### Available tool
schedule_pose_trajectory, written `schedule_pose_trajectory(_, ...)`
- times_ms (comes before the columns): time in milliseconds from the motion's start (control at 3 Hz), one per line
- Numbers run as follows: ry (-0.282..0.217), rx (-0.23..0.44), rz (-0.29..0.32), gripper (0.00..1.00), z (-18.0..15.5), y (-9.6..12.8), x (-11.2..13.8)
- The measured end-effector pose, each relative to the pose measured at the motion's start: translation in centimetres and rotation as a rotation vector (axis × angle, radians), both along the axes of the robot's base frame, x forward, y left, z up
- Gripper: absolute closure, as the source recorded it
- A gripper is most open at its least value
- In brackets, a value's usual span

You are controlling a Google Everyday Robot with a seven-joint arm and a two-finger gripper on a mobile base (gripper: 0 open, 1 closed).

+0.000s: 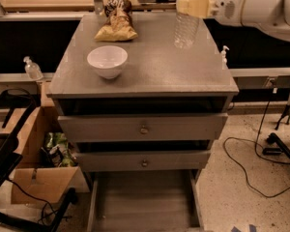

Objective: Pick water bottle from bottom drawer and place on counter

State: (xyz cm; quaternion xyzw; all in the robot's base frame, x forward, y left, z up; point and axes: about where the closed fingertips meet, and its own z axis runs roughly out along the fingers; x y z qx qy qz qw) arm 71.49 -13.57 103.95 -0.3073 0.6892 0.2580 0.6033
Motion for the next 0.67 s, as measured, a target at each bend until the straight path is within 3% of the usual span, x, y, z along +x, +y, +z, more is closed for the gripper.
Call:
schedule_pose_trajectory(333, -0.002, 0.023, -0.005, 1.0, 0.1, -0.2, 5.0)
schedule_pose_trajectory(667, -0.012, 0.0, -0.037, 1.0, -0.2, -1.1, 8.5)
